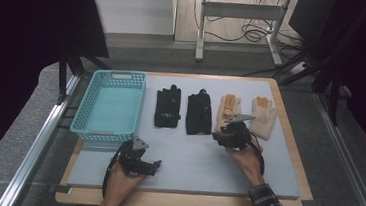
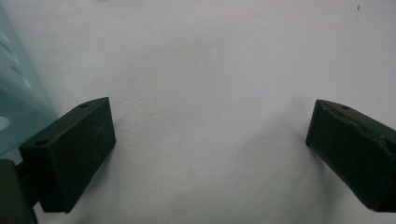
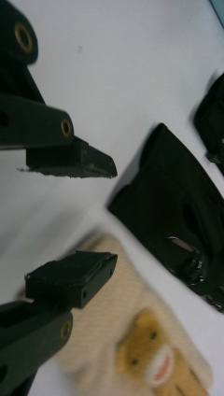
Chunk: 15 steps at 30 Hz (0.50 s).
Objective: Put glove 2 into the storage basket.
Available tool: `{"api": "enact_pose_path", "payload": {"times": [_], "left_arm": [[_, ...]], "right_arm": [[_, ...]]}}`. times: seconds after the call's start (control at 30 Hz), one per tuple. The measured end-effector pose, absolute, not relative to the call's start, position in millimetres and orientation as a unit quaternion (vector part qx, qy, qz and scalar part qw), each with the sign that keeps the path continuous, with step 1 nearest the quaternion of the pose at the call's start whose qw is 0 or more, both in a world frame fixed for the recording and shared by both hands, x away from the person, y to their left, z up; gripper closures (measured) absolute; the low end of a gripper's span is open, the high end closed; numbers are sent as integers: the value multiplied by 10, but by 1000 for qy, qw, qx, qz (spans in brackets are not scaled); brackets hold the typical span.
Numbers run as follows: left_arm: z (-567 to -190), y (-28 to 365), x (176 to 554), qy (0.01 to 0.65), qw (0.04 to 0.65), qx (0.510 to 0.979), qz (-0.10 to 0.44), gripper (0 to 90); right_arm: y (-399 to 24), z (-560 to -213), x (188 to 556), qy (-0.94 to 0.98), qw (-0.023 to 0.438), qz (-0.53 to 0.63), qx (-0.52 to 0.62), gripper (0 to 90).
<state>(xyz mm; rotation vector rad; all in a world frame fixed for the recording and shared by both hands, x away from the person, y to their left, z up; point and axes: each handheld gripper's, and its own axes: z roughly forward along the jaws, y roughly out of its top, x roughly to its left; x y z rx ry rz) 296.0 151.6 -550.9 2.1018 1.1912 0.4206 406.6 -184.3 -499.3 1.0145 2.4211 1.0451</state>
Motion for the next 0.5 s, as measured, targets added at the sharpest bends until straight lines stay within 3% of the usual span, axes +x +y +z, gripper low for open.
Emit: {"api": "enact_pose_path", "payload": {"times": [0.33, 0.47, 0.5], "left_arm": [[-5508, 1516, 2960, 457, 338, 807, 161, 16], [-5508, 1516, 2960, 457, 338, 807, 161, 17], [-5508, 1516, 2960, 457, 338, 807, 161, 16]], "right_arm": [[-1644, -4917, 4420, 846, 163, 366, 351, 595], [-1539, -4904, 4544, 846, 171, 363, 351, 537], [-1477, -4907, 4623, 842, 175, 365, 355, 486]]}}
